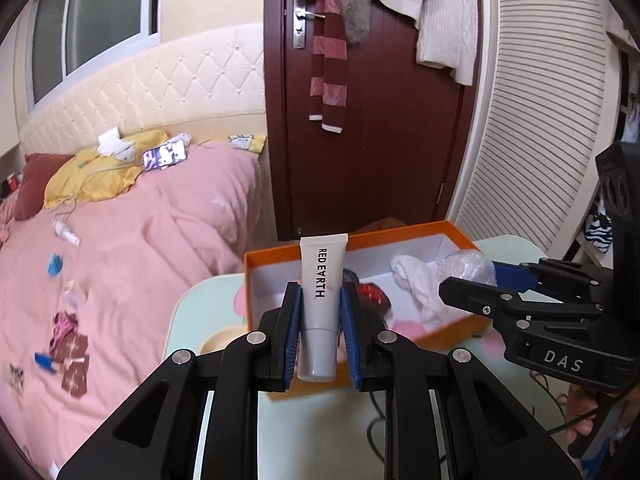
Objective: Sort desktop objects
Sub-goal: 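Place the tube in the box with the left tool while the right tool places the wrapped ball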
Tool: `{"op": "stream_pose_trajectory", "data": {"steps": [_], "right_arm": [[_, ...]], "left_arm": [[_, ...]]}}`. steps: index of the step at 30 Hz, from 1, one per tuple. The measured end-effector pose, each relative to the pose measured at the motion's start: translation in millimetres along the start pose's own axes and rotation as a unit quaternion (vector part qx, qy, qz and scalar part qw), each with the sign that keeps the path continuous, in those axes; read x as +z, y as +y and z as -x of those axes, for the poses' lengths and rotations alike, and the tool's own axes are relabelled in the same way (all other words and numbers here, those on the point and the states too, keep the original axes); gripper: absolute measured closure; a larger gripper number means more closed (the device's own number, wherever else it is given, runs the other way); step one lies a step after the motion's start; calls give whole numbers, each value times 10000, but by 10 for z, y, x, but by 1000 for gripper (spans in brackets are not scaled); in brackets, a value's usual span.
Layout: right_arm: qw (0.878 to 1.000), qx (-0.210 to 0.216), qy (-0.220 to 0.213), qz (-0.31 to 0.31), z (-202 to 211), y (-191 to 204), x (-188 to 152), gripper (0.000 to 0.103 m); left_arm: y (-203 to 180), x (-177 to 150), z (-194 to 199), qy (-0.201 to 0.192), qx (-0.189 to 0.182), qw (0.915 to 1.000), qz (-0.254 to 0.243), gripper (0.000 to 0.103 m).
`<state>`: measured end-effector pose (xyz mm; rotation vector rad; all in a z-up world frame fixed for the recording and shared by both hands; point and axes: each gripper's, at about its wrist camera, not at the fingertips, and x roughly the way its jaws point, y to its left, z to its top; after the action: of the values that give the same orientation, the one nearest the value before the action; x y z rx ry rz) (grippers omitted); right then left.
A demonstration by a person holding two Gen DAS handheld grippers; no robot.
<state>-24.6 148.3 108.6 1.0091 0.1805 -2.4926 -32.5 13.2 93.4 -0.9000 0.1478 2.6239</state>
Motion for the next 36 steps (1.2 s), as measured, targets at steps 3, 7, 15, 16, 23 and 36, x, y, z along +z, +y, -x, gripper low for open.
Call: {"op": "stream_pose_trajectory", "data": {"steps": [3,7,15,16,23,36], "right_arm": [[10000,-40,2,-66,-89,-65,69,66],[9998,-32,85,-149,-212,-140,113,66],[9996,14,193,-225,-380,-221,158,66],[9995,8,196,-229,-395,-227,163,66],[9994,82,231,-251,-457,-251,194,66],[9992,156,59,-360,-223,-294,49,36]], "left_arm": [[-13,58,-194,148,-75,9999,21,82],[-28,69,-401,346,-111,9993,36,82],[3,35,-622,577,-130,9982,133,82],[14,32,-634,589,-126,9981,151,82],[55,12,-714,655,-132,9976,201,81],[135,-154,-196,193,-170,9990,367,38]]}}
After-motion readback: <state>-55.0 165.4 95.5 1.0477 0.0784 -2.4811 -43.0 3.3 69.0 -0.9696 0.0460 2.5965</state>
